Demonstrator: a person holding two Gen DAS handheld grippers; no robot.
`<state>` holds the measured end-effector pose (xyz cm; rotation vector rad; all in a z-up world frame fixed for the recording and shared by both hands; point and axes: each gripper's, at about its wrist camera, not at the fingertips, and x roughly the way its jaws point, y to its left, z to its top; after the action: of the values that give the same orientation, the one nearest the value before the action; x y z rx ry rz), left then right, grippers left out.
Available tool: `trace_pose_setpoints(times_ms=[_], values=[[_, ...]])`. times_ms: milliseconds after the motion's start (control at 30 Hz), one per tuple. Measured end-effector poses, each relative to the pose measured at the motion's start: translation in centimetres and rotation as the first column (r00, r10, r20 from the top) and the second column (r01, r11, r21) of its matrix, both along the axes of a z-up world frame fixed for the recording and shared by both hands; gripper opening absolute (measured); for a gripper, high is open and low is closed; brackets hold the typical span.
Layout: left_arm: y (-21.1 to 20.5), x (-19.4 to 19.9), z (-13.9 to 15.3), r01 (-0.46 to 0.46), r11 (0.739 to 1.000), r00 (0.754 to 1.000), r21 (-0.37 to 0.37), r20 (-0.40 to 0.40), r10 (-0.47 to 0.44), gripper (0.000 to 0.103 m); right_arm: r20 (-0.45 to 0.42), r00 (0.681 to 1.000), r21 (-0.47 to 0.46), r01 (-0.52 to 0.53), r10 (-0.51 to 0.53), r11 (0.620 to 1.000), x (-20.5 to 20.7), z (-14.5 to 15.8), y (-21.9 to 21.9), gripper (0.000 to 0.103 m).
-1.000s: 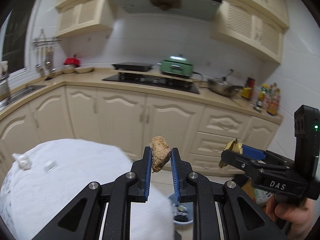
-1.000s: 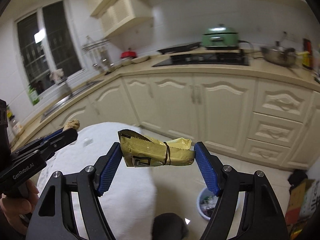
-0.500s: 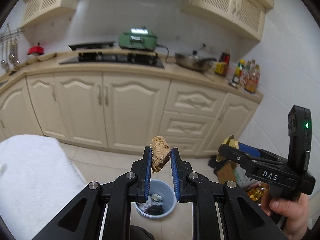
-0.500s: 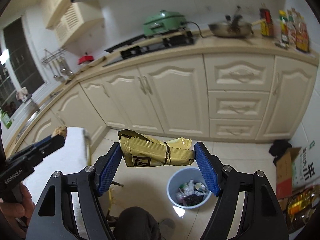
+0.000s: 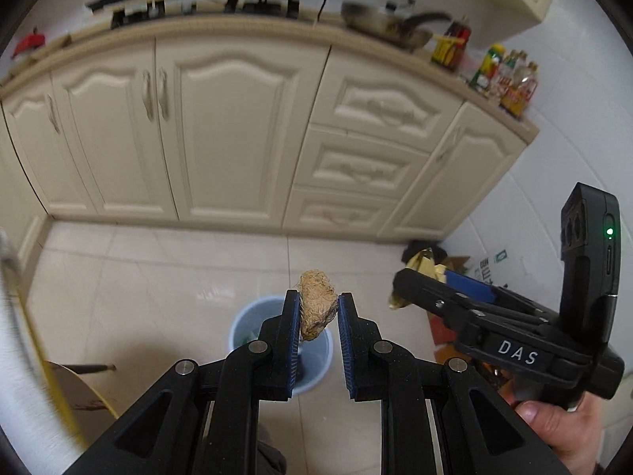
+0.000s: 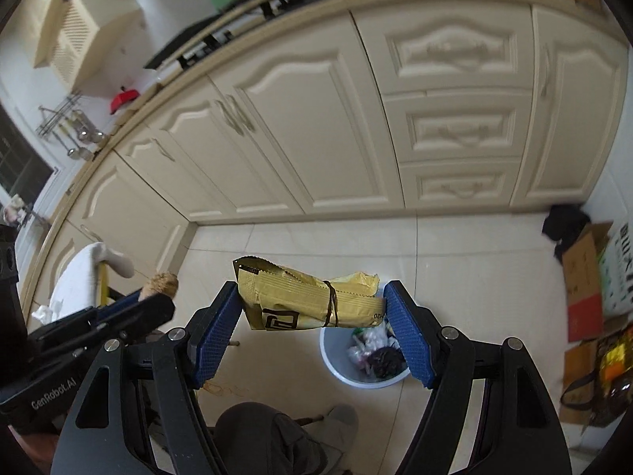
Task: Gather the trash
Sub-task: 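Carry wrapper and lump to the blue bin and release them, then swing both open tools back over the table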
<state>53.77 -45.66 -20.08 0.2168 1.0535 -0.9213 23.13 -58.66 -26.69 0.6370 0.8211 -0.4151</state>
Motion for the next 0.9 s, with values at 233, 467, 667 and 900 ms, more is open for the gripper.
trace_pose_setpoints(times_ms=[233,467,667,900], values=[[-4.3,5.2,-3.9,-0.011,0.997,0.998,0.077,-0.055,0.015,0.054,0.002,0.997,0.103,0.073,-0.073,0.992,0.8,-3.5,-2.4,0.095],[-3.9,7.6,-2.3,-0.081,0.994,0.997,0.074,0.022,0.079,0.093,-0.007,0.993,0.086,0.117,-0.117,0.989,0.3,-2.8,-2.7,0.103],[-2.4,7.3,2.0,-0.122,0.992,0.983,0.036,0.143,0.115,0.099,-0.004,0.993,0.062,0.119,-0.119,0.991,0.3,-1.0,-1.3,0.103],[1.6,4.6,7.6,-0.152,0.987,0.960,-0.058,0.229,0.162,0.102,0.044,0.996,0.001,0.071,-0.071,0.997,0.8,3.6,2.2,0.103]])
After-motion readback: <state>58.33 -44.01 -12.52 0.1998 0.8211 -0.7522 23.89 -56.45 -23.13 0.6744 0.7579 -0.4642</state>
